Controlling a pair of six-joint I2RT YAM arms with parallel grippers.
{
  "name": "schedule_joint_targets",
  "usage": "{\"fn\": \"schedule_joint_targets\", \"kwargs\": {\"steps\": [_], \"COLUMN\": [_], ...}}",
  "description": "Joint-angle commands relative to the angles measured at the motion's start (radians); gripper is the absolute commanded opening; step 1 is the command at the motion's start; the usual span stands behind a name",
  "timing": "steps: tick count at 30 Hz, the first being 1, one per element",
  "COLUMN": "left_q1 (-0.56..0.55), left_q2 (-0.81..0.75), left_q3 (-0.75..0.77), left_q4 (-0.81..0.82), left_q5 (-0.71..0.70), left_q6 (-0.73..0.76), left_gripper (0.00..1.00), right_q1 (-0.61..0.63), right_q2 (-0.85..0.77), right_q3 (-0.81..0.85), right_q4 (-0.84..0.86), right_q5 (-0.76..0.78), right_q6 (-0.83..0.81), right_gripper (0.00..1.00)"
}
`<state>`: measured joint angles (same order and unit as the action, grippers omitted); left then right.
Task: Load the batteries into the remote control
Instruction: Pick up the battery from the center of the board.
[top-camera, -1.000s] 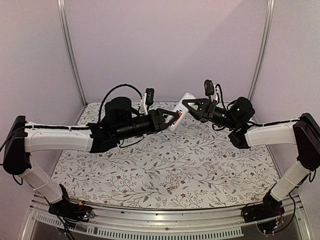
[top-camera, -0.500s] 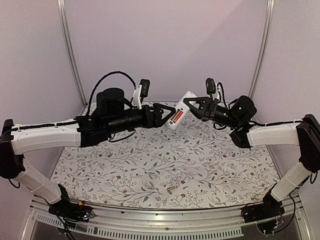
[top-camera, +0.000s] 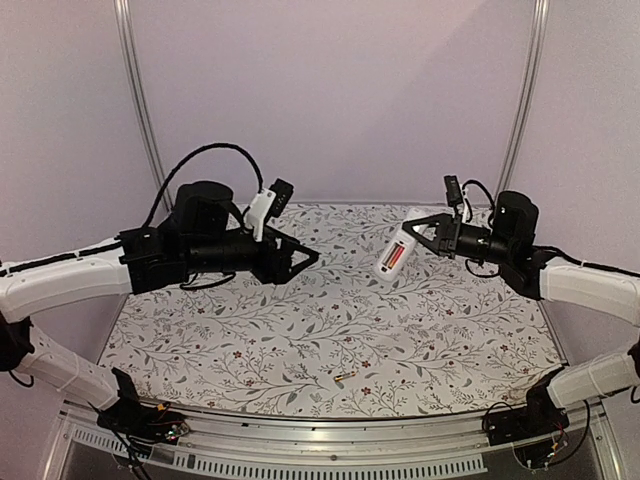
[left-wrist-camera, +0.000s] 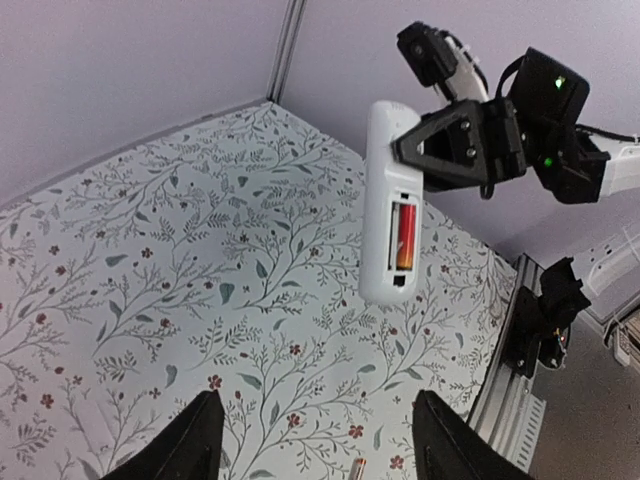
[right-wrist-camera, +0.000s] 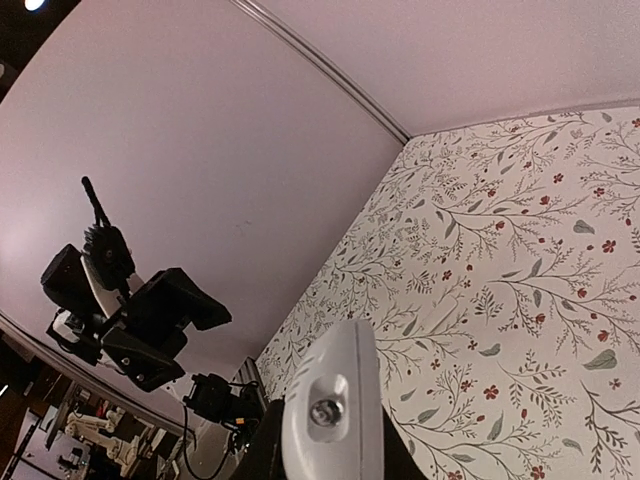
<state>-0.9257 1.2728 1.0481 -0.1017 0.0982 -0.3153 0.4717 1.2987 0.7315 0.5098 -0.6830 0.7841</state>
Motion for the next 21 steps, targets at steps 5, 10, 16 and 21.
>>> {"fn": "schedule_joint_targets", "kwargs": {"steps": [5,10,16,21], "left_q1": [-0.123,-0.212,-0.287,-0.320], "left_q2": [0.136,0.258,0.419,0.563], "left_q3": [-0.032,0.032,0.116,0.271], "left_q4": [-0.231,-0.321,-0.364,-0.463], "left_q5": [0.030,-0.002,-0.038,-0.065], "left_q6": [0.171,0.252,0.296,0.312], "left_gripper": [0.55,0.52,0.46,0.42], "right_q1": [-0.073,-0.109,-0.111,-0.111], "right_q2": [-0.248,-0.400,-0.554,-0.441], "right_q3": [-0.077,-0.133,-0.132,-0.058], "right_q4": [-0.350,-0.387,-0.560,-0.680], "right_q5": [0.043,0.197,0.332,0.206], "right_q6": [-0.225,-0.171,-0.207,-0.287], "right_gripper": [0.00,0.00,0.00,0.00]}}
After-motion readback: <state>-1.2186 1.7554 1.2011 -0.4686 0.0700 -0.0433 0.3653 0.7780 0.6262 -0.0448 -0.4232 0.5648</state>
